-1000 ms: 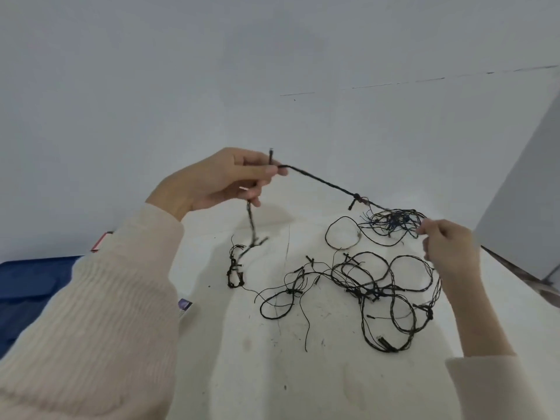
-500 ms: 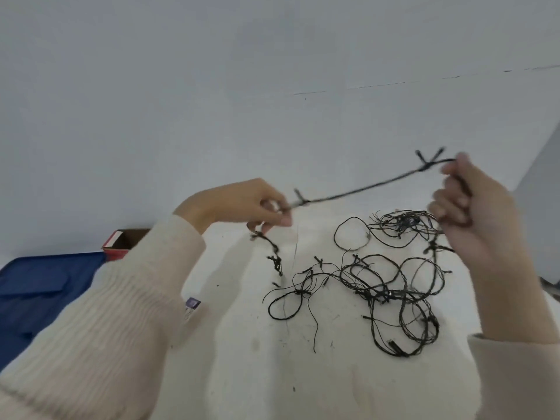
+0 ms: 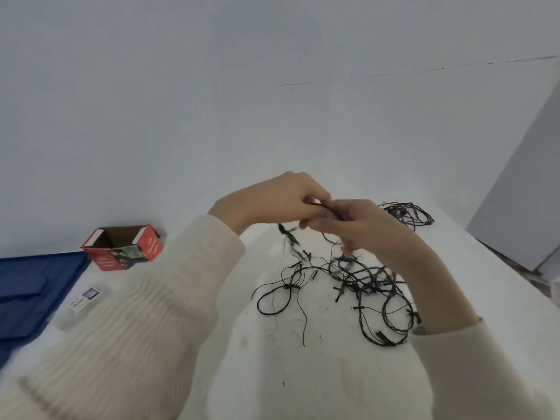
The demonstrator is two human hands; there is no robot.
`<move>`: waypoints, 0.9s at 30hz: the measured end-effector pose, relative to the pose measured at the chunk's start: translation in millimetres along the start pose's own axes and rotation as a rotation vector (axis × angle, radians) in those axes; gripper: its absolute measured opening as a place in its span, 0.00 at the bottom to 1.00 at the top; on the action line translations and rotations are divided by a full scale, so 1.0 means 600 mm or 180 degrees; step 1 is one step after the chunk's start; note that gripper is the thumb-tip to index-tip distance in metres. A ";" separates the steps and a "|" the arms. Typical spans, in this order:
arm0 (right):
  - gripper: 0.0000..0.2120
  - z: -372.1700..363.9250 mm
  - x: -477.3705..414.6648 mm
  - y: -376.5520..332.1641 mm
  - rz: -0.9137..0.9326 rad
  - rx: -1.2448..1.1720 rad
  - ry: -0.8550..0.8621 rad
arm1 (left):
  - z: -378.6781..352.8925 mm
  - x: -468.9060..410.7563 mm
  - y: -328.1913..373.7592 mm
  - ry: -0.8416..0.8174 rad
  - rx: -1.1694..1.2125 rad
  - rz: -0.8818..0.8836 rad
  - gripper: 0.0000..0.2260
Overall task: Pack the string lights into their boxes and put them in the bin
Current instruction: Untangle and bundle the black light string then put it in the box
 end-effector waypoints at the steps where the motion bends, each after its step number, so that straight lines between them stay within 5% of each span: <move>1: 0.10 0.018 0.004 0.001 -0.0039 0.0152 0.0132 | 0.003 0.005 -0.009 0.0053 0.0160 0.0055 0.01; 6: 0.08 0.101 0.038 0.022 0.0014 0.0129 0.0740 | -0.057 0.029 -0.061 -0.0448 0.0467 0.0413 0.12; 10: 0.09 0.170 0.076 0.064 -0.0285 0.0269 0.1446 | -0.088 0.048 -0.105 -0.0579 0.1169 0.0643 0.10; 13: 0.07 0.163 0.078 0.111 -0.0855 0.1715 0.0965 | -0.095 0.044 -0.109 -0.0631 0.1701 0.0740 0.09; 15: 0.17 0.119 0.067 0.131 -0.0978 0.2452 0.0268 | -0.105 0.028 -0.080 -0.0728 0.1363 0.0606 0.09; 17: 0.33 0.063 0.048 0.124 -0.0664 0.1767 -0.0161 | -0.117 0.006 -0.042 -0.0832 0.0977 0.0408 0.08; 18: 0.33 0.037 0.039 0.115 -0.0481 0.1217 -0.0276 | -0.121 -0.005 -0.029 -0.0826 0.0874 0.0323 0.08; 21: 0.10 0.022 0.022 0.106 -0.0284 0.0181 -0.0016 | -0.114 -0.036 -0.044 -0.0346 0.0585 0.0332 0.05; 24: 0.10 0.055 0.027 0.138 -0.0644 -0.0336 0.0509 | -0.139 -0.049 -0.121 -0.0155 0.0359 0.0778 0.12; 27: 0.11 0.071 0.034 0.148 -0.0701 -0.0820 0.0790 | -0.216 -0.063 -0.169 -0.0333 0.0322 0.0926 0.08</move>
Point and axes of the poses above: each hand's wrist, its own x-axis away from the middle knuckle, its own z-axis out of the back of the hand, y = z × x, the point moved 9 cm from there along -x, towards the middle knuckle, and after that the axes turned 3 degrees about z, right-handed, at the moved point
